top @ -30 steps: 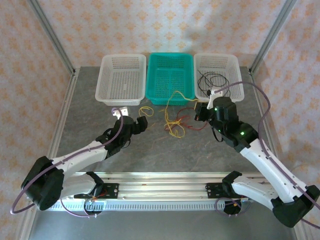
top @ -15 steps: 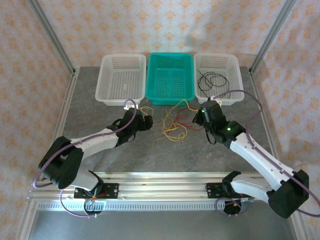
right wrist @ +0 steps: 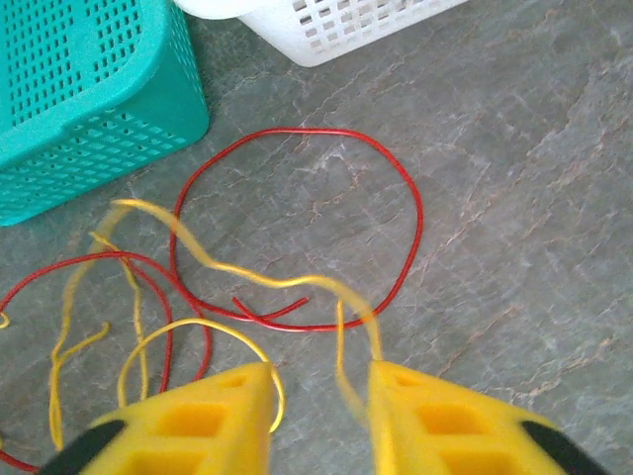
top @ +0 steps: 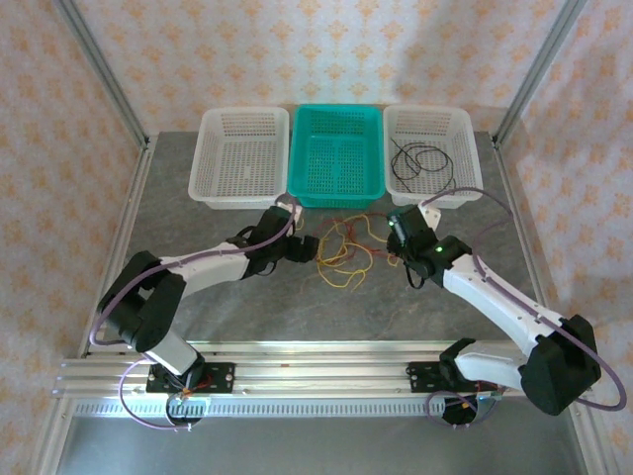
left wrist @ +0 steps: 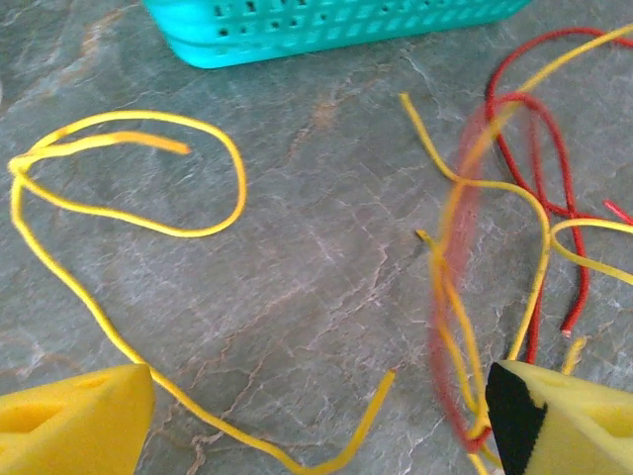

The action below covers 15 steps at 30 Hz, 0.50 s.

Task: Untangle the cables

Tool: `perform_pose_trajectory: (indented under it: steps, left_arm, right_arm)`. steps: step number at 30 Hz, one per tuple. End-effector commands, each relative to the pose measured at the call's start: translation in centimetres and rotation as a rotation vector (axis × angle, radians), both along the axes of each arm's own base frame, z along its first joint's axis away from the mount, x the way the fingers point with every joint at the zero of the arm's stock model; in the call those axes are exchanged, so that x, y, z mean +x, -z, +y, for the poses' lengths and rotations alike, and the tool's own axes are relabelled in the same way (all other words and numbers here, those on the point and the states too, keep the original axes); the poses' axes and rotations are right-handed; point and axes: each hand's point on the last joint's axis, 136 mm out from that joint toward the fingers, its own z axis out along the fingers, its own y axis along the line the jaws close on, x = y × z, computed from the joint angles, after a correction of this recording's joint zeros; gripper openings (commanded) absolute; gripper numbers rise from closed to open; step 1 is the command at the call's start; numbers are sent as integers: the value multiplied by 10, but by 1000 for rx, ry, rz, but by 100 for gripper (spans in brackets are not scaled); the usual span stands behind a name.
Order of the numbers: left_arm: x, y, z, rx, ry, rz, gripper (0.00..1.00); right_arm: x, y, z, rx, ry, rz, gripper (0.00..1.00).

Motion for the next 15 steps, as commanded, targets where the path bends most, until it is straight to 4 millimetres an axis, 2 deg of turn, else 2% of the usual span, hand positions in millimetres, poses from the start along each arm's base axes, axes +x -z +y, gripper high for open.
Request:
perform_pose_trajectory:
  steps: [1, 5, 7, 10, 15]
  left_arm:
    - [-7, 9, -11, 104, 91, 11, 89]
    - [-6, 22, -7, 219, 74, 16, 86]
    - [-5, 25, -5, 256, 64, 15, 81]
    - [-5, 27, -4, 294, 55, 4, 73]
    - [-3, 24, -2, 315, 37, -12, 51]
  right_arm:
    - [-4, 5, -13, -45, 41, 14, 37]
    - [-5, 5, -18, -64, 53, 16, 41]
    - [-4, 2, -19, -66, 57, 8, 42]
    - [-3, -1, -18, -62, 56, -5, 42]
    - [-1, -4, -15, -46, 48, -19, 42]
